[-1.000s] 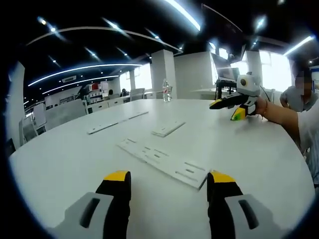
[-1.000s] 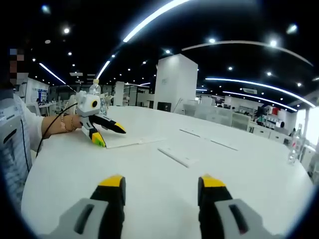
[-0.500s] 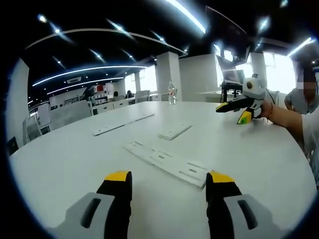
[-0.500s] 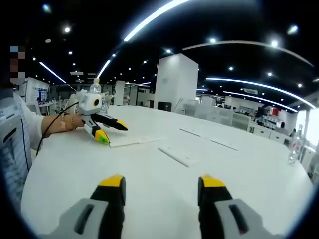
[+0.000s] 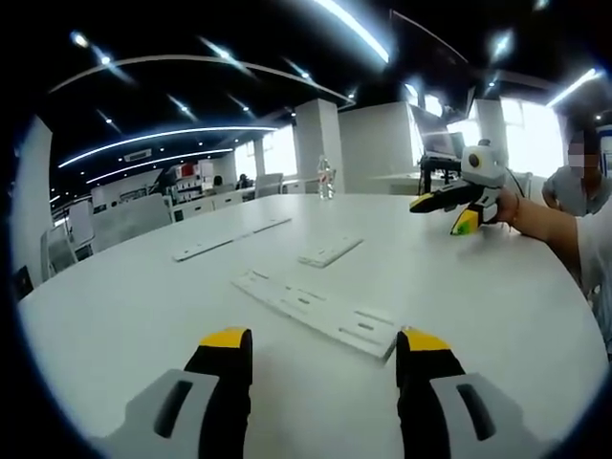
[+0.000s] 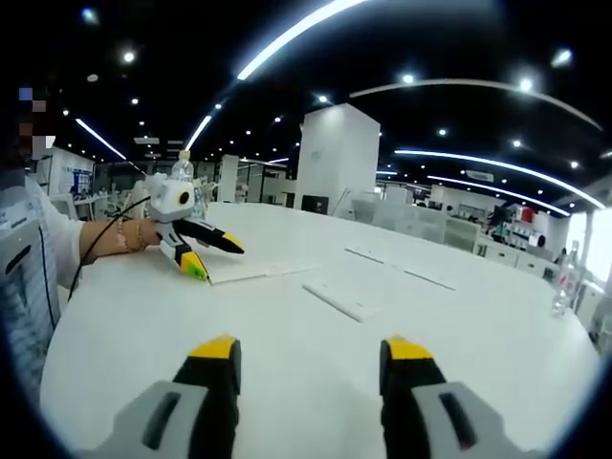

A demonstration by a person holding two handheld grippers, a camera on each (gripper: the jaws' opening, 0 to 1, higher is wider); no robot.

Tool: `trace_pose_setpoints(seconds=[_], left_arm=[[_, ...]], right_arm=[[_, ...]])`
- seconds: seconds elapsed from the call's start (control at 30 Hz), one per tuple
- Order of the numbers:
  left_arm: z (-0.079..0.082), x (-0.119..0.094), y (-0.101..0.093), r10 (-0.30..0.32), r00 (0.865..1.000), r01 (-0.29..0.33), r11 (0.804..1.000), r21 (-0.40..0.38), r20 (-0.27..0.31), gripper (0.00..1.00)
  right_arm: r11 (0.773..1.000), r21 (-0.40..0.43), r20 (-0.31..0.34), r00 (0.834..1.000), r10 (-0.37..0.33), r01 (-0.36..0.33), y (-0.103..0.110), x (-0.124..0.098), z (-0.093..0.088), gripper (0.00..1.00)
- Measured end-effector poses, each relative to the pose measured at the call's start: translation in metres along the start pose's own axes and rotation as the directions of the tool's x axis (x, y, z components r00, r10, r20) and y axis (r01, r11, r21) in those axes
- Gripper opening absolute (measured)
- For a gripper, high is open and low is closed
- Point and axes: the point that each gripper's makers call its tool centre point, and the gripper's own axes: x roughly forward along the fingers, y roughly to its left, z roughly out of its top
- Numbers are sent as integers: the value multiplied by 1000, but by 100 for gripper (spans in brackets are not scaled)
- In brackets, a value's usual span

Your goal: Locate the socket holder cover, grip the socket holder cover, clip it into the socket holder slot.

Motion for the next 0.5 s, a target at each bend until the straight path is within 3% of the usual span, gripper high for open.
trace_pose_setpoints(seconds=[0.5], left_arm=[[1, 2, 15, 60, 998, -60, 998, -4, -1, 60]], right_arm=[[1000, 5, 4, 1000, 7, -7, 2, 0, 1, 59]])
